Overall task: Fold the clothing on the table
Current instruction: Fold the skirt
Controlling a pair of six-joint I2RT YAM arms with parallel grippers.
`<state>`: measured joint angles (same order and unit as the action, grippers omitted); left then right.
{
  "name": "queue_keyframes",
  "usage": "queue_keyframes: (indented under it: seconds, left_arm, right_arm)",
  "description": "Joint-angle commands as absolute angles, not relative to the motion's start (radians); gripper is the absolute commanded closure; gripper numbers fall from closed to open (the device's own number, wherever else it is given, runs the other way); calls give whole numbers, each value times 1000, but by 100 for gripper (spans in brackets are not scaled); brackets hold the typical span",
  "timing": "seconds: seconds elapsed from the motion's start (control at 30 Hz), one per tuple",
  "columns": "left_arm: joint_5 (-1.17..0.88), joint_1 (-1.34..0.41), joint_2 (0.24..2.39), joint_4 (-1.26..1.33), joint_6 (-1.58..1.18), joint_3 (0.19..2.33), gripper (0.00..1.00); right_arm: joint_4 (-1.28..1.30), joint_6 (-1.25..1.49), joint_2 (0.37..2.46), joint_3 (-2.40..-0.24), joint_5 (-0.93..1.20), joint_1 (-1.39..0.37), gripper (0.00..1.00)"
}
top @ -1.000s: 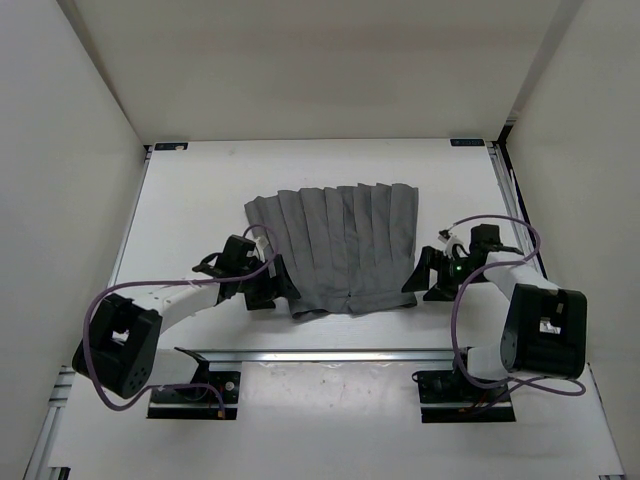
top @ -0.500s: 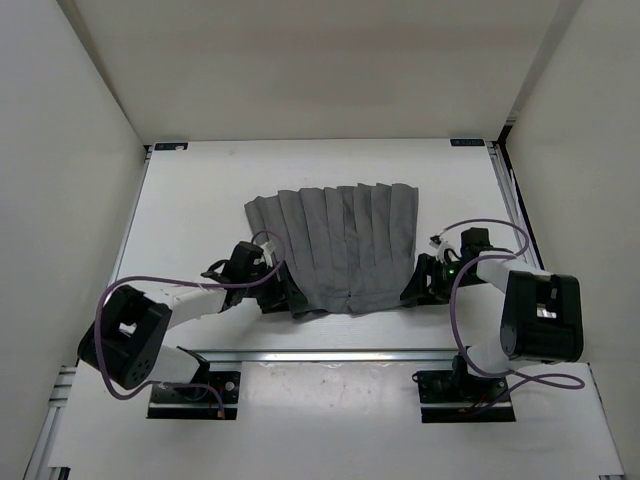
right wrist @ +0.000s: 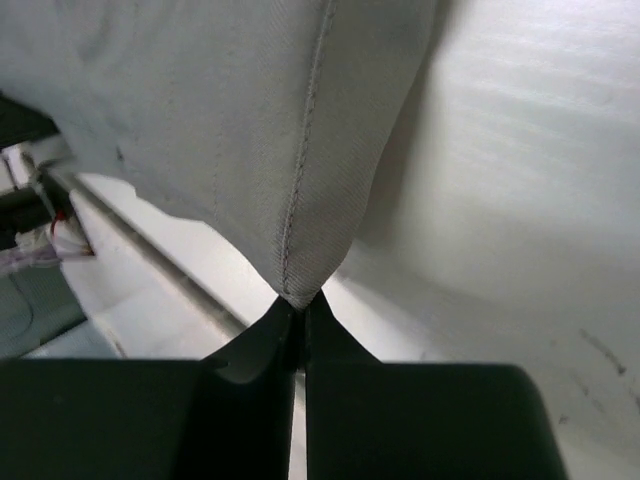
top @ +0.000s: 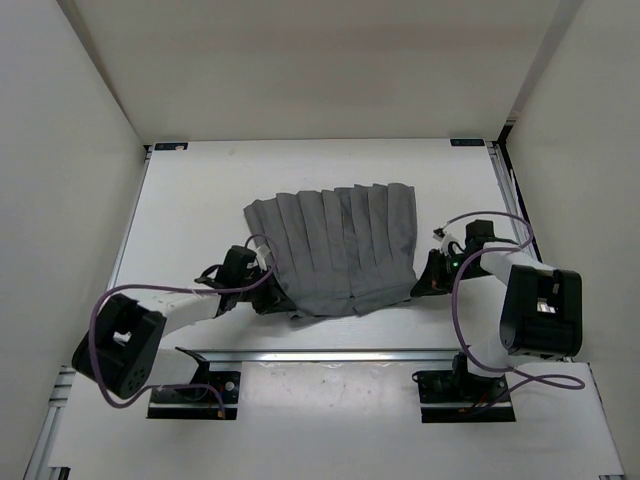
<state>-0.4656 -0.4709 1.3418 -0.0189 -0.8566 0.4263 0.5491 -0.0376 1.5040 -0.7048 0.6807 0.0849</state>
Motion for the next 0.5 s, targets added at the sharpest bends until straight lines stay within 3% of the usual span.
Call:
queue_keyframes:
  seconds: [0.0, 0.3, 0.47]
  left_arm:
    - [-479, -485, 1212, -122, -805, 429, 100]
    - [-554, -433, 858, -365, -828, 497, 100]
    - [-684, -330, 816, -196, -1010, 511, 100]
  right_arm:
    - [751, -185, 1463, -807, 739, 106, 100]
    - [1043, -373, 1361, -972, 765, 84, 100]
    - [996, -369, 1295, -1164, 804, 38, 100]
